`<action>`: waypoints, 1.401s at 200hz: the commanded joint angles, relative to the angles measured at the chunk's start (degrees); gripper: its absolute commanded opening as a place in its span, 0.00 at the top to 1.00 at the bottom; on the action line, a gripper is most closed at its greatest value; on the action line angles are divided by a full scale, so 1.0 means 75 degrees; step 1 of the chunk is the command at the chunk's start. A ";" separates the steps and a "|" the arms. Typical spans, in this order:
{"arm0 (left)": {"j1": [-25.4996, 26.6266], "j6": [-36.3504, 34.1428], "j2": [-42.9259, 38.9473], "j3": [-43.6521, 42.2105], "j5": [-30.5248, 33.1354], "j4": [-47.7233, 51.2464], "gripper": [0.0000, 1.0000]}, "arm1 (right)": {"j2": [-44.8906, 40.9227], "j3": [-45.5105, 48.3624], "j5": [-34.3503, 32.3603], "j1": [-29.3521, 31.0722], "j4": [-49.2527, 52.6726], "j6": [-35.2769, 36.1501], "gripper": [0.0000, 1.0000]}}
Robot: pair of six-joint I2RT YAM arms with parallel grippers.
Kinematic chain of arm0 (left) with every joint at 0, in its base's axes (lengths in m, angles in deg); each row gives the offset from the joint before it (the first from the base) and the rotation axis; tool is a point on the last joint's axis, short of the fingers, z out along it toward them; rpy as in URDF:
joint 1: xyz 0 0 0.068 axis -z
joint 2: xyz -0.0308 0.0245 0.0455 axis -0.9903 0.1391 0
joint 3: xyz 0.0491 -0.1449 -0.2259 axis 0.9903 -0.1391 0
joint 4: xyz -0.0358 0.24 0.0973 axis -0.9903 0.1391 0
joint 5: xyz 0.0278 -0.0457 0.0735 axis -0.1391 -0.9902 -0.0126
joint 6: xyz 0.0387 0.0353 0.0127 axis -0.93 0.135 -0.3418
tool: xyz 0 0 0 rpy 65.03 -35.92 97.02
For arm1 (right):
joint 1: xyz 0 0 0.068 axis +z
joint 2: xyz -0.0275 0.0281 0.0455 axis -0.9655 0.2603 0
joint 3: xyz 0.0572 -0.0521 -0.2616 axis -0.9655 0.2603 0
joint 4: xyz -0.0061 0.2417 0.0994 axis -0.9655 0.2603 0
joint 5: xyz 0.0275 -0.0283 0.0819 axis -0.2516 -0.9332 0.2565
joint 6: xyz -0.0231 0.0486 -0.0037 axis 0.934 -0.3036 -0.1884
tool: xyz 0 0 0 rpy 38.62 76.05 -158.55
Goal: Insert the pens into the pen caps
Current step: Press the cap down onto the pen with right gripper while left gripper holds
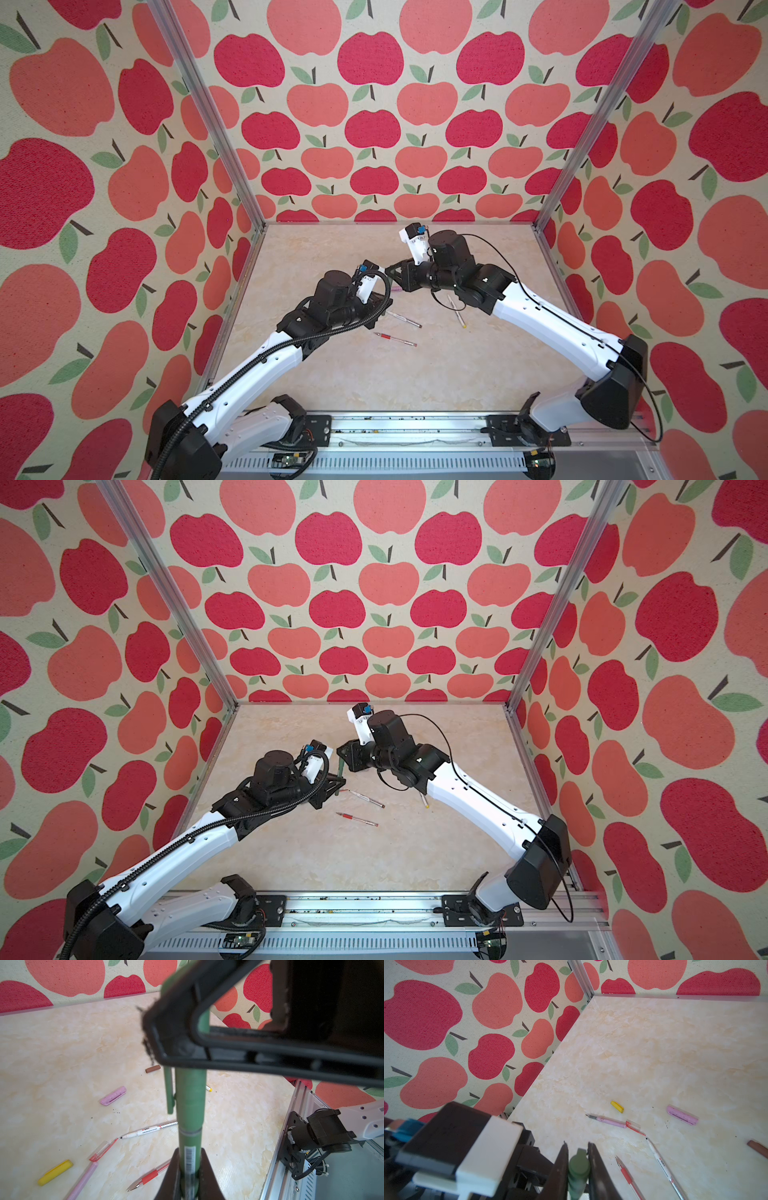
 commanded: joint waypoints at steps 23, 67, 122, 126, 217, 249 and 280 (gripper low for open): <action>0.0035 0.0278 -0.0037 0.0158 0.0133 -0.1035 1.00 | 0.0013 0.0142 -0.0034 0.0011 0.0085 -0.0118 0.85; 0.0033 0.0204 -0.0038 0.0344 0.0189 -0.1687 1.00 | -0.0120 0.0457 0.0003 0.0011 0.0078 -0.0225 0.86; -0.0096 0.0084 0.0083 0.0885 -0.0055 -0.1947 1.00 | -0.0240 0.0685 0.0008 0.0011 0.0114 -0.0254 0.86; -0.0113 0.0084 0.0107 0.0939 -0.0090 -0.1945 1.00 | -0.0239 0.0696 0.0008 0.0011 0.0114 -0.0254 0.87; -0.0588 -0.0003 0.0417 0.1526 -0.0458 -0.2287 1.00 | -0.0284 0.0931 0.0042 0.0008 0.0221 -0.0239 0.87; -0.0741 -0.0042 0.0571 0.1777 -0.0595 -0.2497 1.00 | -0.0252 0.1182 0.0231 0.0011 0.0094 -0.0394 0.87; -0.0792 -0.0044 0.0725 0.1913 -0.0626 -0.2697 1.00 | -0.0297 0.1571 0.0397 0.0045 -0.0169 -0.0629 0.88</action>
